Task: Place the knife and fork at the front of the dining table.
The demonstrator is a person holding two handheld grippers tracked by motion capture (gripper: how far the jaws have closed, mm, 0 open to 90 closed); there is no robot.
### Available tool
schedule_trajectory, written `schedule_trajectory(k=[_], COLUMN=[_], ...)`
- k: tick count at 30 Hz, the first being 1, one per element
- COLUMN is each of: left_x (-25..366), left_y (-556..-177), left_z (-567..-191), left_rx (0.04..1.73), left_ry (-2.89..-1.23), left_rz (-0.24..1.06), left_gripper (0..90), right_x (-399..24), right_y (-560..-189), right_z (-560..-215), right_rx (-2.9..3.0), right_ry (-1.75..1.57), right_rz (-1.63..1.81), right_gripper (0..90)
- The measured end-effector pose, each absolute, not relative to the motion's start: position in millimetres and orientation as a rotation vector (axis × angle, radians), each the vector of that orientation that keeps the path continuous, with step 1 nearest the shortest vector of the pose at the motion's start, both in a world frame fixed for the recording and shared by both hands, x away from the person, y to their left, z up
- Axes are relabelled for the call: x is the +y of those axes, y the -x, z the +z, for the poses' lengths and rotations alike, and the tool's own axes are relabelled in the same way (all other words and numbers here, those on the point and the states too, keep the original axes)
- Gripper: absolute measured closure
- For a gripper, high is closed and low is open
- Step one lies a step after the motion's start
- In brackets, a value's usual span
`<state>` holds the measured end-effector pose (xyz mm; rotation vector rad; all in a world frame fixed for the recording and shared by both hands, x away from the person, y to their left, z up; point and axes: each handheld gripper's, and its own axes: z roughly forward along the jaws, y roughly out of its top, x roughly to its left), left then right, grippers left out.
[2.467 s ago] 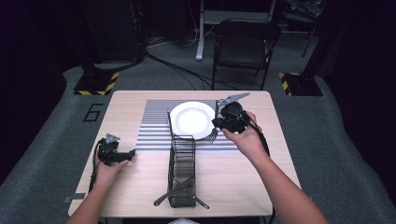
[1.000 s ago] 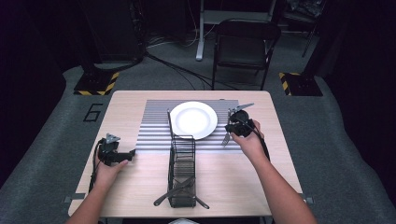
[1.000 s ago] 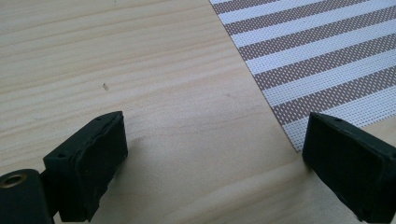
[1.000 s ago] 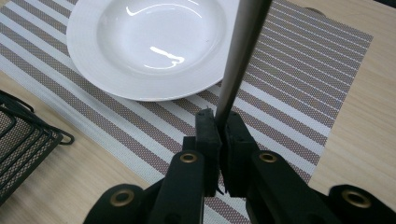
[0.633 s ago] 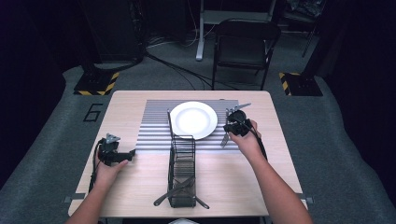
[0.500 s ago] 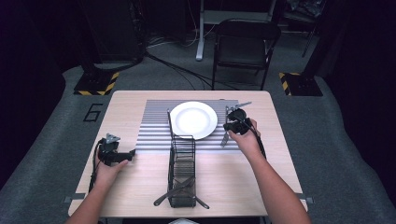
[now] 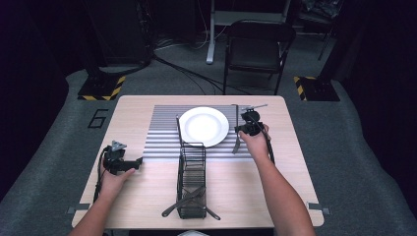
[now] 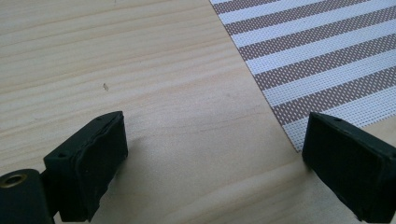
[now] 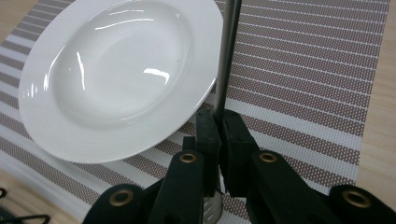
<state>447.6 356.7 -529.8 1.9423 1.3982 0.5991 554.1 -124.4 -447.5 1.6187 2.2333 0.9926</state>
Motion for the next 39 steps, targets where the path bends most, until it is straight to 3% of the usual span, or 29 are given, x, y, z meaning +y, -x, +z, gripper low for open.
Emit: schedule_trajectory(k=[19,39], left_x=[357,357], left_y=[-448,-448], left_z=[-530,-530], left_rx=[1.399,1.398], left_ry=[-1.941,-1.942], left_rz=[0.598,0.599], left_gripper=[6.7,6.8], right_x=[-128,-126], right_y=[-580,-601], right_z=[-454,-488], right_rx=[2.194,2.104], right_ry=[-1.855,-2.059], right_rz=[0.943,0.910], right_gripper=[87.7,87.6])
